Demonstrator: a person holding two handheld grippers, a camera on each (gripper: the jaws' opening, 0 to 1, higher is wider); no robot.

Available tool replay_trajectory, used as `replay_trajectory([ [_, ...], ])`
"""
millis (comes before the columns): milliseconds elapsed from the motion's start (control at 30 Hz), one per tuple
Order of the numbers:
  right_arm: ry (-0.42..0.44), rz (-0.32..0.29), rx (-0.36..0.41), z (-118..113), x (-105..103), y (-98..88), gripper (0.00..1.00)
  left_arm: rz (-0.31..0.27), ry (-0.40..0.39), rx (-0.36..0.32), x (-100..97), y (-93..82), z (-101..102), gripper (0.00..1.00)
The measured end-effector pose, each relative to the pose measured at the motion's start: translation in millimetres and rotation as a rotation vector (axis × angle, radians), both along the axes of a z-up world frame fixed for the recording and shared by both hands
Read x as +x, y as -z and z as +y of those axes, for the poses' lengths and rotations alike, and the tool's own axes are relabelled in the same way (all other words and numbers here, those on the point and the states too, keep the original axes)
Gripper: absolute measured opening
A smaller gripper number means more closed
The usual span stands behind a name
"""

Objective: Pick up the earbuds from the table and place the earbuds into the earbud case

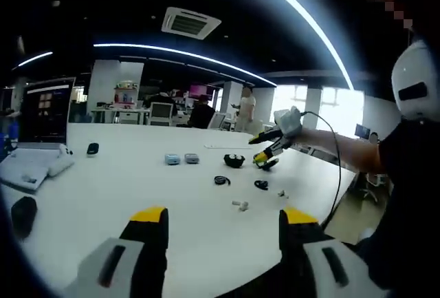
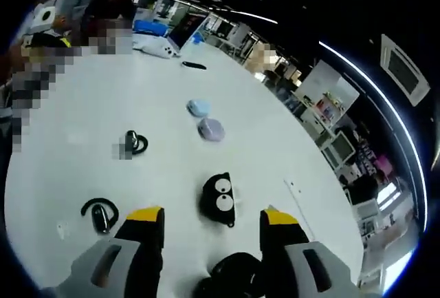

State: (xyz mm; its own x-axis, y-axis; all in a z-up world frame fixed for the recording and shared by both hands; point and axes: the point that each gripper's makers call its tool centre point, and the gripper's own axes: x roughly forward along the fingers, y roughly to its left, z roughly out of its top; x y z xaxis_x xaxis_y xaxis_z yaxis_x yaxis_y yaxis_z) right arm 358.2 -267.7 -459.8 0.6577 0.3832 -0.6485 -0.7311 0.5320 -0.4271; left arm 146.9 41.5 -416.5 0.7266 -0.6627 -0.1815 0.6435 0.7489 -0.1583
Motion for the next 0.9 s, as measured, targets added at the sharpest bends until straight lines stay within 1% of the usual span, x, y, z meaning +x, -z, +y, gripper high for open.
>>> replay_trajectory([
  [100, -0.006, 0.023, -0.017, 6, 9, 7.9, 0.53, -0.01, -0.009, 0.002, -1.8, -2.1, 4, 0.66],
  [200, -0.014, 0.033, -0.026, 13, 20, 14.9, 0.51, -0.017, -0.014, -0.002, -4.4, -3.7, 6, 0.66],
  [267, -0.018, 0.049, -0.056, 15, 26, 22.3, 0.47, -0.016, -0.016, -0.009, -6.1, -3.2, 7, 0.66],
  [333, -0.019, 0.058, -0.057, 15, 34, 27.3, 0.44, -0.012, -0.017, -0.011, -7.6, -1.0, 7, 0.66],
  [400, -0.009, 0.073, -0.046, 17, 34, 29.9, 0.44, -0.005, -0.019, -0.013, -8.4, 2.0, 9, 0.66],
  [500, 0.005, 0.089, -0.051, 16, 37, 35.5, 0.41, 0.008, -0.023, -0.013, -9.6, 6.1, 11, 0.66],
  [567, 0.003, 0.094, -0.06, 16, 35, 38.0, 0.41, 0.008, -0.023, -0.014, -10.2, 6.2, 12, 0.66],
  [667, 0.009, 0.107, -0.05, 13, 39, 41.0, 0.38, 0.008, -0.027, -0.017, -10.1, 6.4, 14, 0.66],
  [800, 0.01, 0.107, -0.038, 16, 37, 41.4, 0.35, 0.014, -0.027, -0.02, -10.0, 7.9, 15, 0.66],
  [900, 0.01, 0.117, -0.045, 17, 35, 45.1, 0.32, 0.017, -0.019, -0.014, -11.4, 8.9, 11, 0.65],
])
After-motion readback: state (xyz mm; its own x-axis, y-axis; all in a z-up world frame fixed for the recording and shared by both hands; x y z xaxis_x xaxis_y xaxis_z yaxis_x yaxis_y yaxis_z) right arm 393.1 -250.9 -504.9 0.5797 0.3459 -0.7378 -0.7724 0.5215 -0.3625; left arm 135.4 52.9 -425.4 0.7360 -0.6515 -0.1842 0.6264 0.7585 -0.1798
